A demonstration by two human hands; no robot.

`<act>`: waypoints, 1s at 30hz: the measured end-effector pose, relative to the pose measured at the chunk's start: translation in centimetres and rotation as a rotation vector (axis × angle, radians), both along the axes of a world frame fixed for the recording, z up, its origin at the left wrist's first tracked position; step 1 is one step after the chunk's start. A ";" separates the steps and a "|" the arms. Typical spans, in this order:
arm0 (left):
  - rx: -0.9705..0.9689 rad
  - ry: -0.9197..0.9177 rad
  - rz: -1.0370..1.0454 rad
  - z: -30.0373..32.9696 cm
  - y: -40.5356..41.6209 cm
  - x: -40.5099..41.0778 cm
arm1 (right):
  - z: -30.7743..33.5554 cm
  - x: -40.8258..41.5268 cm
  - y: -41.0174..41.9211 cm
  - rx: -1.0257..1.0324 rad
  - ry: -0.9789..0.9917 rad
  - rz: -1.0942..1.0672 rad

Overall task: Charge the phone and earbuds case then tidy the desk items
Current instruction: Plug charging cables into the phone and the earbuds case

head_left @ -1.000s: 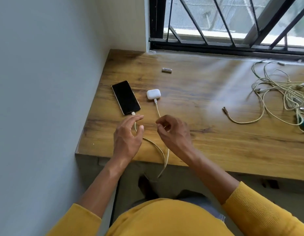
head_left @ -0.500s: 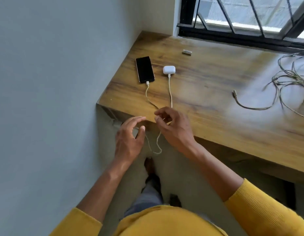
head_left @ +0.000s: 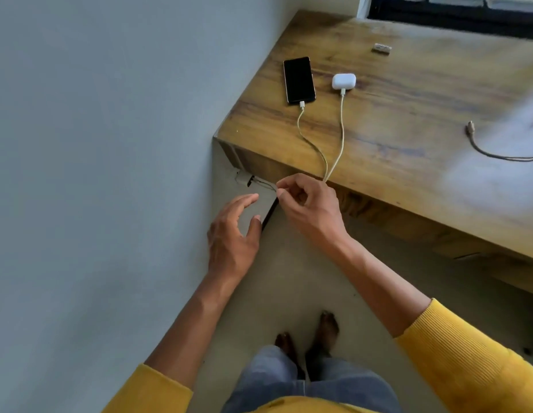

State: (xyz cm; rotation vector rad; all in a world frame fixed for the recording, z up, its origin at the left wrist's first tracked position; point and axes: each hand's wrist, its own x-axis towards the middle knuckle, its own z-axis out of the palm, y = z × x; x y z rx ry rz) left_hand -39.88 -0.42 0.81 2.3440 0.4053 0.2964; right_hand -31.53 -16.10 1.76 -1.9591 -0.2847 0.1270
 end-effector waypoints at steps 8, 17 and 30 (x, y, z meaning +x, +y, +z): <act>0.029 -0.065 0.010 -5.6 4.2 2.5 | -4.5 1.7 4.6 0.019 0.019 -0.052; 0.100 -0.242 0.070 -17.4 7.4 7.2 | -16.2 5.6 9.3 0.122 -0.094 -0.030; 0.293 -0.654 0.081 -35.9 12.8 15.6 | -36.8 10.3 15.9 0.494 -0.176 -0.007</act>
